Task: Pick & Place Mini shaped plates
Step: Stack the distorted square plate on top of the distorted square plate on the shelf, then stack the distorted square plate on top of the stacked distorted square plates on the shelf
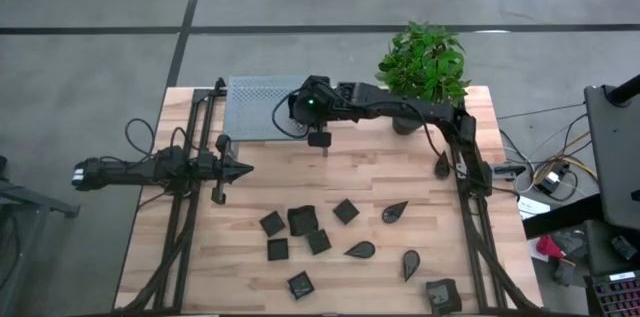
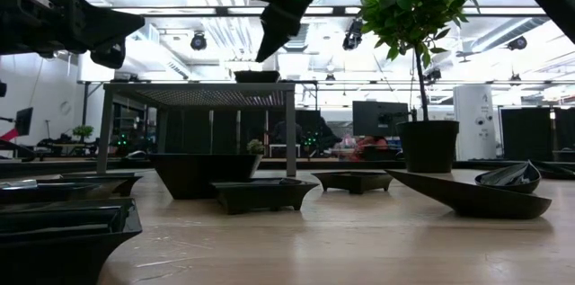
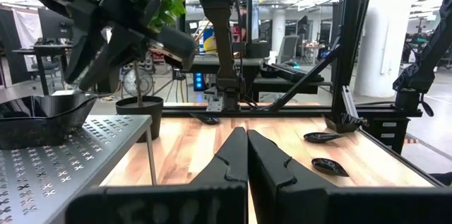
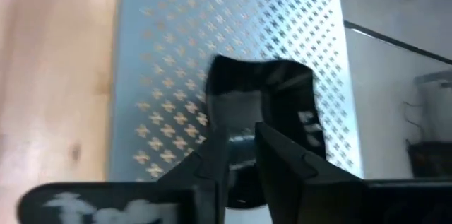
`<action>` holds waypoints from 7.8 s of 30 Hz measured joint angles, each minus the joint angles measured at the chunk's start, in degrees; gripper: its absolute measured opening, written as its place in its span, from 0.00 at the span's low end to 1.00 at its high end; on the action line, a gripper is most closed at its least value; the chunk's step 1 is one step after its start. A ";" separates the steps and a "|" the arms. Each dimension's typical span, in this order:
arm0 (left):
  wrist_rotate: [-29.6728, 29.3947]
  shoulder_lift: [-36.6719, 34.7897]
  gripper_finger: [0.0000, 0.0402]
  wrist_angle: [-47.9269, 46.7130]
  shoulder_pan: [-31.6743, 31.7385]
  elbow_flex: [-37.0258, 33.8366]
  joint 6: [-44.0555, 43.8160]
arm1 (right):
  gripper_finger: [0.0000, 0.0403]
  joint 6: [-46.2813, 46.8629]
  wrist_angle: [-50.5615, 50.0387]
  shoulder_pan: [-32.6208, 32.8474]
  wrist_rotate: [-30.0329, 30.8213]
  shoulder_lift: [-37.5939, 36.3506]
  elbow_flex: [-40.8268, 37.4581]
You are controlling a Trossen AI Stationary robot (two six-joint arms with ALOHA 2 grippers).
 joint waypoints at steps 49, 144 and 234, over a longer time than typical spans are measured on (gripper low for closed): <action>0.01 0.00 0.00 -0.02 0.00 0.00 0.02 | 0.15 24.38 14.19 22.73 -14.45 -1.95 -18.63; 0.01 0.00 0.00 -0.02 0.02 0.00 0.02 | 0.02 7.64 4.45 24.70 12.70 1.23 -10.24; 0.01 -0.02 0.00 -0.02 0.01 0.00 0.00 | 0.32 6.58 -4.09 6.56 -4.20 -9.36 -9.55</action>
